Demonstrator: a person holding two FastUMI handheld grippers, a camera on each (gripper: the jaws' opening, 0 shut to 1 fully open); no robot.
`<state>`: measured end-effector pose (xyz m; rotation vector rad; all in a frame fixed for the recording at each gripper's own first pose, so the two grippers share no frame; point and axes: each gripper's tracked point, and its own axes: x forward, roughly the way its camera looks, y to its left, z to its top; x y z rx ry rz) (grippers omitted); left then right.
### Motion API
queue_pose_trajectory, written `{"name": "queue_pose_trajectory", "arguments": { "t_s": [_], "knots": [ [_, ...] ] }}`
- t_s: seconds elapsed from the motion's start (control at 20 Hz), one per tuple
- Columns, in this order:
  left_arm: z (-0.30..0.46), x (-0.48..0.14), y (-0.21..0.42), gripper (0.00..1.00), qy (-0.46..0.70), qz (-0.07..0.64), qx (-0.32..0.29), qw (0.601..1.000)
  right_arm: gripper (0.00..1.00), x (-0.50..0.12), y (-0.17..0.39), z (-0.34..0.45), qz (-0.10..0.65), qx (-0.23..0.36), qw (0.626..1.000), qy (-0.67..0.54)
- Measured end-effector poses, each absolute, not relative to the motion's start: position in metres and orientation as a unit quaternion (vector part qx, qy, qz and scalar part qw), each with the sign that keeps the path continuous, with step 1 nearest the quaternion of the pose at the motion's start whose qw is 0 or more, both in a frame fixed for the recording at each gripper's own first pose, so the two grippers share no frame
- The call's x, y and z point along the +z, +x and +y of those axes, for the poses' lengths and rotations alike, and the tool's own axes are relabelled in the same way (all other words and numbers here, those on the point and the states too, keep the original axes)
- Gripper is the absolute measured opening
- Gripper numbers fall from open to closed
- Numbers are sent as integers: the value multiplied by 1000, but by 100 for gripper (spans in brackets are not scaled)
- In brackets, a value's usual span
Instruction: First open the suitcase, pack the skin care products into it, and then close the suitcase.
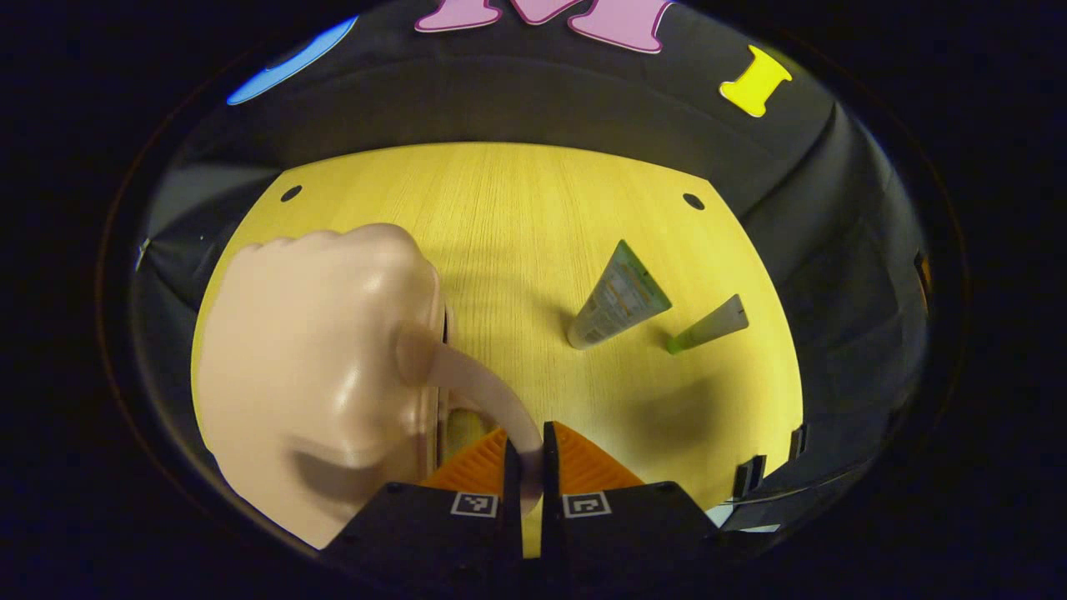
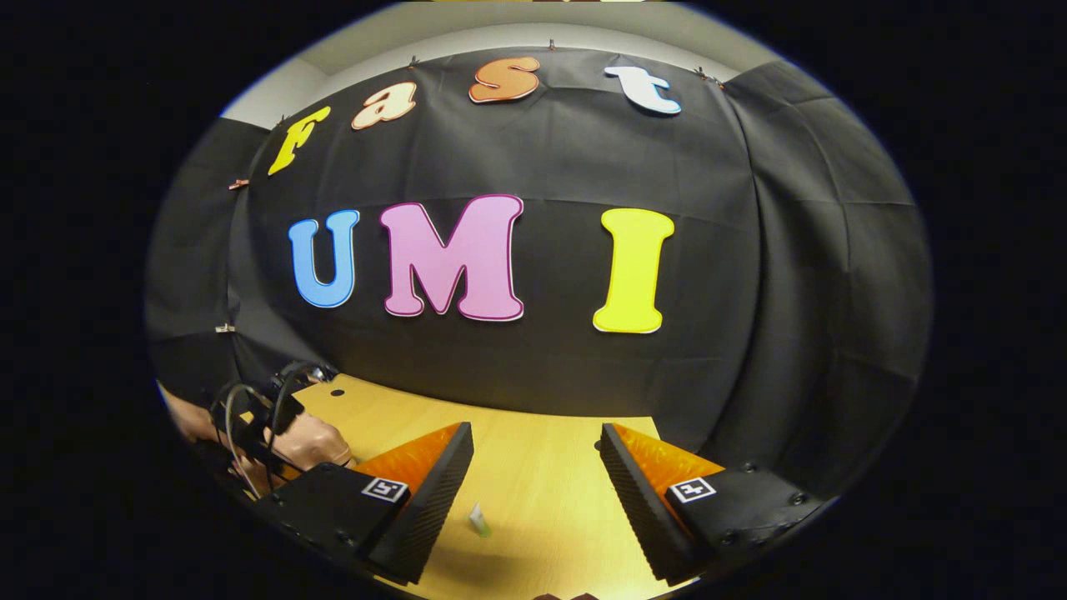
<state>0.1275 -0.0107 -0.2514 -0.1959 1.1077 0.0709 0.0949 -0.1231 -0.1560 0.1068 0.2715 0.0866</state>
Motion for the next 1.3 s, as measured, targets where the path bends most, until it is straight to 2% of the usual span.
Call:
{"name": "queue_pose_trajectory", "arguments": {
  "t_s": [0.15, 0.3, 0.45, 0.55, 0.7, 0.95, 1.3],
  "knots": [
    [22, -187, 126, 14, -65, 490, 4, 869, 97, -145, 99, -99, 124, 35, 991, 41],
    [81, -119, 121, 14, -61, 438, 18, 897, 98, -126, 105, -70, 106, 27, 993, 40],
    [179, -78, 101, 13, -60, 390, 64, 917, 97, -115, 115, -24, 100, 31, 993, 55],
    [260, -70, 81, 13, -24, 377, 127, 917, 97, -104, 119, -1, 92, 32, 994, 54],
    [361, -76, 55, 13, 57, 378, 202, 902, 97, -99, 118, 26, 85, 33, 995, 43],
    [465, -132, 51, 11, 56, 423, 244, 871, 96, -110, 107, 60, 113, 31, 992, 36],
    [524, -258, 25, 11, -5, 509, 256, 822, 94, -116, 93, 60, 140, -5, 990, 21]
  ]
}}
